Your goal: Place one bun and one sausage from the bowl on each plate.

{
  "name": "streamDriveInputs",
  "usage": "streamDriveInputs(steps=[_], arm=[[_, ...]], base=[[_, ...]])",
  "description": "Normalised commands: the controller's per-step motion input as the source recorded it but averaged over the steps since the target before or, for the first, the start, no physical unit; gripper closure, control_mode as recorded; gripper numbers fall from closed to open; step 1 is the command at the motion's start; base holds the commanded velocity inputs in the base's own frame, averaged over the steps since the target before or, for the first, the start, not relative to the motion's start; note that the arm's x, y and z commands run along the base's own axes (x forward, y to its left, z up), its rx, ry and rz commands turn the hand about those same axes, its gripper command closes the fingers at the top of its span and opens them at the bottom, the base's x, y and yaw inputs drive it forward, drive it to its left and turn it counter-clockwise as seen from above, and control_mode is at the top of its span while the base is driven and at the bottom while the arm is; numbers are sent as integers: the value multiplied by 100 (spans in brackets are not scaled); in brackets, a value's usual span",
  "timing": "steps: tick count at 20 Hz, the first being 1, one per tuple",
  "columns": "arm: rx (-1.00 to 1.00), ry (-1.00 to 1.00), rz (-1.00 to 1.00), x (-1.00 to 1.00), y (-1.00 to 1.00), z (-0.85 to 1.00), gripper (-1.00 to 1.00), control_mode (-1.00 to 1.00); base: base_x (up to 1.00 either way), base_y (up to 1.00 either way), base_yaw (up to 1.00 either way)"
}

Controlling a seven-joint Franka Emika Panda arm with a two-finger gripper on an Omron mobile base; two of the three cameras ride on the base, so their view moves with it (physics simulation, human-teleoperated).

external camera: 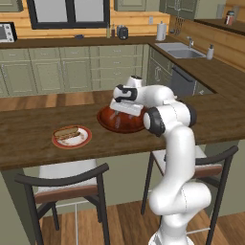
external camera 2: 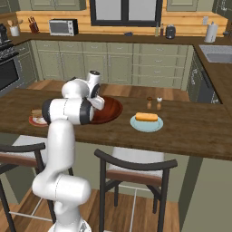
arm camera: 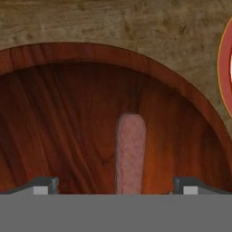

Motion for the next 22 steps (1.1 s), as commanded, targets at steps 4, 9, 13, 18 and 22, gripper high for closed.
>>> streamDriveInputs(steps=[4,9,13,18,22], arm=[[0,0,0,-2,23,0,-100,-100],[0,0,0,-20,15,0,-100,-100],[0,0,0,-30,0,0,-100,-100],[0,0,0,-22,0,-3,-100,-100],[0,1,0,-1,-4,-16,-100,-100]], base=[[0,0,0],[0,0,0],[0,0,0],[0,0,0],[0,0,0]])
